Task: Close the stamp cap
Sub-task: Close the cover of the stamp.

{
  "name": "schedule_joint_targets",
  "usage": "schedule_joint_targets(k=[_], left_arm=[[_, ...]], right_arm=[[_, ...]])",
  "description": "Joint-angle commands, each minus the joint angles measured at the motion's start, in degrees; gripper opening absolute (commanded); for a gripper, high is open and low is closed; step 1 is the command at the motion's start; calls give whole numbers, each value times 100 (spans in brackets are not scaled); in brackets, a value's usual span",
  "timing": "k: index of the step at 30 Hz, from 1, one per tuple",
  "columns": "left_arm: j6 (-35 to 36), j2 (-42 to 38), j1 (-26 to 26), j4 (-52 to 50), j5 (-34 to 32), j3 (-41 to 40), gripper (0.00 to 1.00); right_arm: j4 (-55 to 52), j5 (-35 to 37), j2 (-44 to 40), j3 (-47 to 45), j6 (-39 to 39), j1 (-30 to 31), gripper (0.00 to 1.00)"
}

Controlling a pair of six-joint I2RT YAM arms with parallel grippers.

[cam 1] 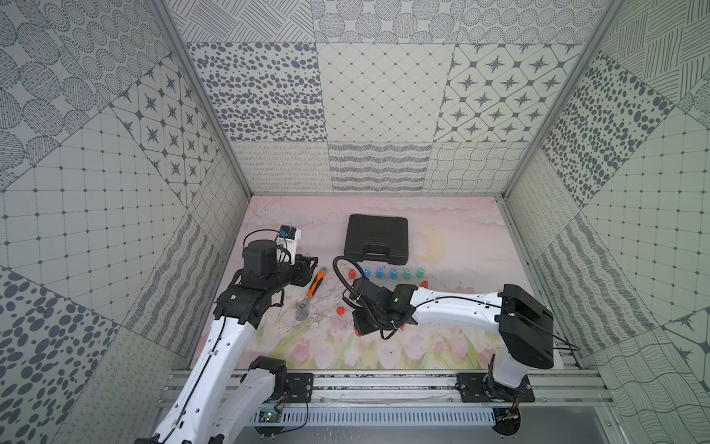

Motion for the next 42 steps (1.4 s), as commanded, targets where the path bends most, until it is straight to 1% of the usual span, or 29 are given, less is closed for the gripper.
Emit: schedule_joint_targets(k=[1,12,22,27,33,36,42], left_arm=[[222,-51,24,-132,-338,-17,52],[233,13,26,-115,-282,-5,52],[233,24,27,-103,-246,-3,52],[233,30,35,-107,-248,-4,52],[234,44,29,-107,-246,-5,52],[242,43,35,-116,-238,1,52],[242,40,34,-135,-233,5,52]], right_arm=[[-16,-72,180,164,128,-46,0],[147,-348,469,169,81,-98,0],[-56,-233,632,146,39,-105,0],[-445,-91,689,214,-76,-108,0],[-1293,334,872,523,-379,-93,0],[-1680,588,1090,706,-569,-69,0],[-2413,1093,1737,1204,-996,189,0]])
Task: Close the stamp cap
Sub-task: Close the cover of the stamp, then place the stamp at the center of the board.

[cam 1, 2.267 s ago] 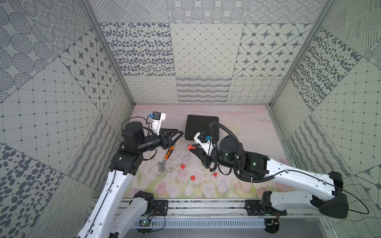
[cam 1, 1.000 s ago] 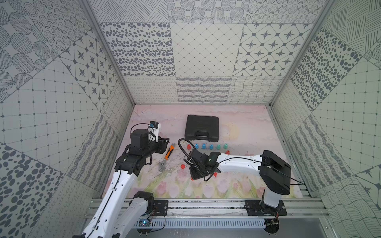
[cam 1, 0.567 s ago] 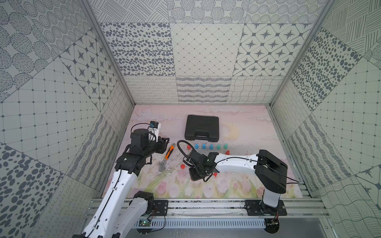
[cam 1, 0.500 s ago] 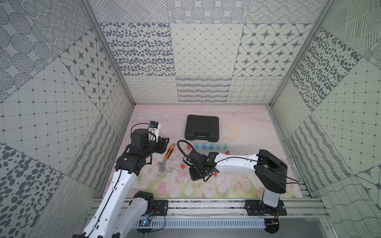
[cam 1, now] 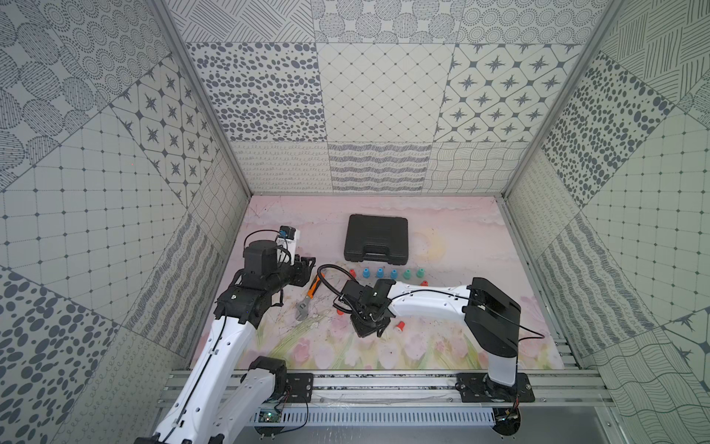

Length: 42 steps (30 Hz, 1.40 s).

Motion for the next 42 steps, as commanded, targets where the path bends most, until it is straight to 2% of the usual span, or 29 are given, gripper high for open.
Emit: schedule_joint_targets(k=[1,7,12,15,24,32,35,42], left_arm=[[120,15,26,-116,-13,20,52],[128,15,23,-121,-24,25,52],[126,22,22,-120,-26,24,52],[128,27,24,-121,-25,19,52],[128,36,22,-125,-31,18,53],[130,67,20,-120,-42,12,53],[135,89,26,-120,-40,20,53],[137,85,23,-120,-55,14,53]], right_arm=[[-731,606,625,2,-349,146,0],[-655,528,936,-15,-363,324,0],[-260,210,630,-179,-249,178,0],[-72,41,228,-273,-243,-160,0],[-70,132,-815,-611,-648,-1598,1],[-219,354,-1041,-770,-1171,-2785,4],[-113,278,-947,-686,-1278,-3027,5],[-70,215,-651,-550,-1414,-3167,9]])
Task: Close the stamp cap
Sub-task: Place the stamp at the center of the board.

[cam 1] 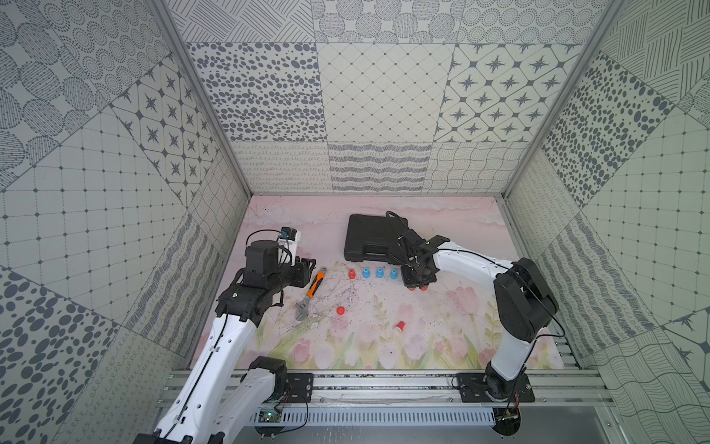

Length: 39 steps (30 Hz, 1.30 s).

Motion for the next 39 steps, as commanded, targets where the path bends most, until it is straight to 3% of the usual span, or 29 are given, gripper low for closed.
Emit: schedule_joint_targets(k=[1,16,22,33,39], left_arm=[[131,12,28,9,-40,10,53],[133,35,22,9,-16,10,53],[133,23,25,9,-25,11,53],[132,16,22,9,-28,13,54],[133,8,26,9,-23,16,53]], right_arm=[[112,-53,164,132,-172,-25,9],[271,-133,373,244,-278,-25,20],[183,-86,299,289,-289,-21,35],[-267,-24,-508,419,-480,-38,43],[-543,-479,-965,368,-430,6,42]])
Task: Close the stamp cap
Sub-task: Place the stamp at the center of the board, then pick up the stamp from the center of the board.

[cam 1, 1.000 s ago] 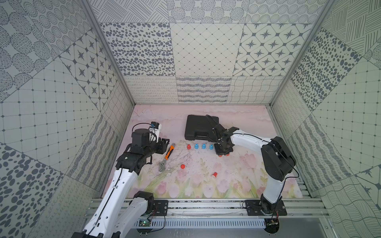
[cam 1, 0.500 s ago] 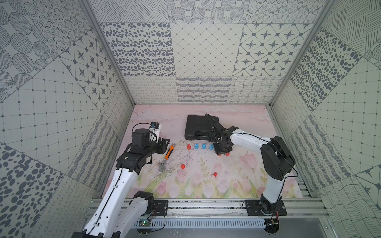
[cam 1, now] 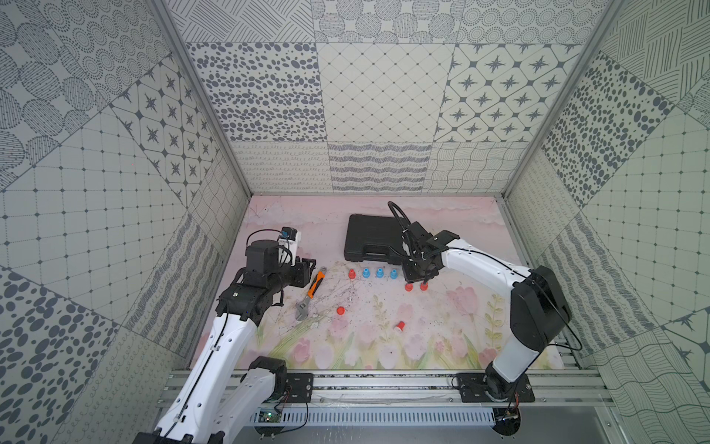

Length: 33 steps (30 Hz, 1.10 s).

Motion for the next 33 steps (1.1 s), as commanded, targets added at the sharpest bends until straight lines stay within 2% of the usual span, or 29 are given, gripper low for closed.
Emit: schedule_joint_targets(k=[1,6,11,15,18,25,33], left_arm=[[96,-19,24,8,-18,10,53],[86,-21,28,0,-11,15,54],[79,-42,24,9,-10,12,54],[78,-36,27,13,30,21,54],[78,-38,24,12,54,24,54],[70,-70,25,17,46,3,54],[74,-46,21,27,68,11,54]], right_arm=[[-252,-318,-348,64,117,23,41],[-335,-458,-768,-371,1384,173,41],[320,-237,-1287,-1239,3412,563,40],[271,72,-1234,-1510,4936,1071,40],[349,64,-1024,-1693,5779,1437,38],[649,-74,-422,-1784,6685,1867,37],[925,-43,-262,-1932,6911,1921,37]])
